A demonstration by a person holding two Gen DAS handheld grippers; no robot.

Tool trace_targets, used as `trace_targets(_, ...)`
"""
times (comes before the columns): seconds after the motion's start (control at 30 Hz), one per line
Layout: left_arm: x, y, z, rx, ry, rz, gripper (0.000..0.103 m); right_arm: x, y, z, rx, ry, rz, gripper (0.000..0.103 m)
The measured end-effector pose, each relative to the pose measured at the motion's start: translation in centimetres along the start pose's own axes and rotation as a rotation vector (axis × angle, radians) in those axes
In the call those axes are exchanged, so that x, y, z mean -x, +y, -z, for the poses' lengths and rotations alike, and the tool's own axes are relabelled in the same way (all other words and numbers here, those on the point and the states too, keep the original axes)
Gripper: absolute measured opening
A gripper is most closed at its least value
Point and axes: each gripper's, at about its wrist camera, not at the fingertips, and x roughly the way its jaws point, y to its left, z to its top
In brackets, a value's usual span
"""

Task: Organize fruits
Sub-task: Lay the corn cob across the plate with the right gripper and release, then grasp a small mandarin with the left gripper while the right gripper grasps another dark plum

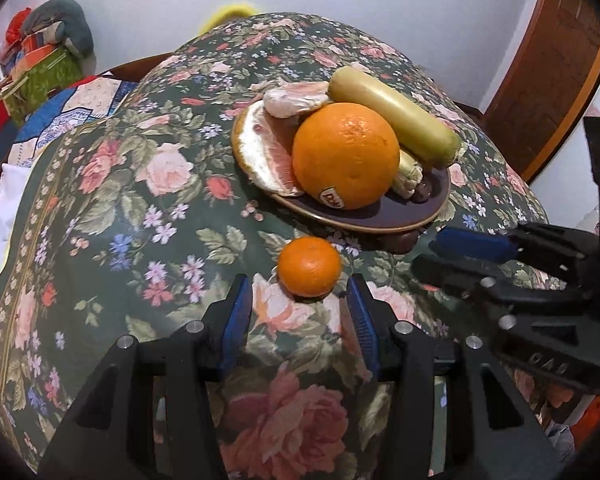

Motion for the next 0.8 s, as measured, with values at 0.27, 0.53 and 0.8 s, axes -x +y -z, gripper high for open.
trace_targets(0.27,-1.0,0.2,-0.7,0.011,-0.020,0.009,0.043,-1.2,-0.3,-0.6,-0.019,0.009,-0.028,0.032)
trace_targets(0.53,-0.9,-0.1,-0.5,0.001,-0.025,0.020,0.033,-1.5,-0.1,-0.6,-0.012,0.002,0.003,0.025)
trace_targets(0.8,0.4,0.1,0.2,0.007,-0.028,0.002,0.033,-0.8,-0.2,-0.2,-0.021,-0.005,-0.009,0.017)
